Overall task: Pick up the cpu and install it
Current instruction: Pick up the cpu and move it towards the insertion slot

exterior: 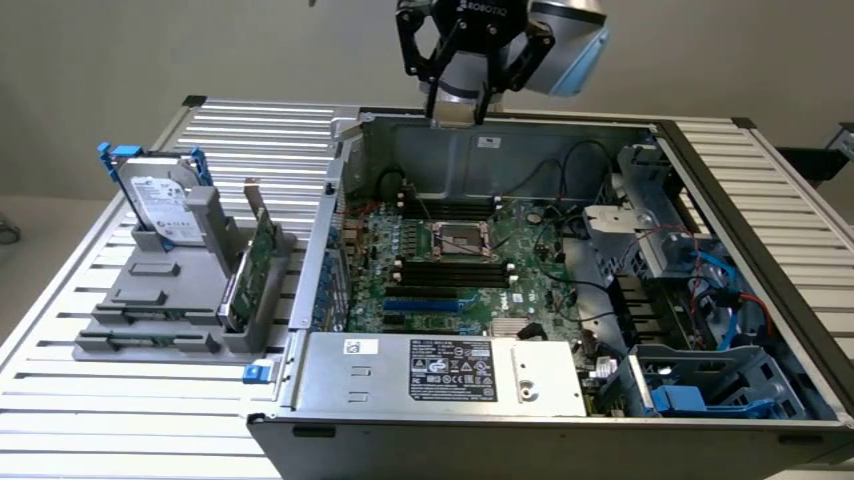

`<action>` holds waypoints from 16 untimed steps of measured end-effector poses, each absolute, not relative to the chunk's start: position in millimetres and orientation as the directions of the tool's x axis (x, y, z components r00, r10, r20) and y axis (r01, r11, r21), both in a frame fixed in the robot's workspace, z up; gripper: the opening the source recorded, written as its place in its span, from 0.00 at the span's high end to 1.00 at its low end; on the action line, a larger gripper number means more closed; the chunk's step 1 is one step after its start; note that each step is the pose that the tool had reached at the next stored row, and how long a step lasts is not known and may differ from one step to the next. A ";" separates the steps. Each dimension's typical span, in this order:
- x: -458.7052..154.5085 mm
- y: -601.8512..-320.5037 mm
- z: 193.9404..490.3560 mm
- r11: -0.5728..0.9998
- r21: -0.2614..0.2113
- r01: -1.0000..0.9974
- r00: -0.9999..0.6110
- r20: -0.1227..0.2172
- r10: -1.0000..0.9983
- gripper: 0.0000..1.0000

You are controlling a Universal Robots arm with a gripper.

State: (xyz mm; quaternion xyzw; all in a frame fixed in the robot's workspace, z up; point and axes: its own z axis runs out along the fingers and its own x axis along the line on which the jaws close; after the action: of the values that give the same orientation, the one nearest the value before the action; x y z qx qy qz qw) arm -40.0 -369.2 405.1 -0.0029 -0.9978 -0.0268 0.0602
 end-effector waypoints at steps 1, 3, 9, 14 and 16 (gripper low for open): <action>-37.1 -368.1 404.4 0.999 0.053 0.009 -0.993 0.120 0.003 0.45; -32.0 -366.0 402.4 0.999 0.053 0.009 -0.993 0.120 0.003 0.45; -21.2 -361.2 392.9 0.999 0.053 0.009 -0.993 0.120 0.003 0.45; -16.0 -355.6 383.9 0.999 0.053 0.010 -0.993 0.120 0.003 0.45; -13.9 -353.4 380.3 0.999 0.053 0.010 -0.993 0.120 0.003 0.45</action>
State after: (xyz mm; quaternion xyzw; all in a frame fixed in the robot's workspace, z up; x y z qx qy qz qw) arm -13.9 -353.4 380.3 -0.0033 -0.9978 -0.0268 0.0602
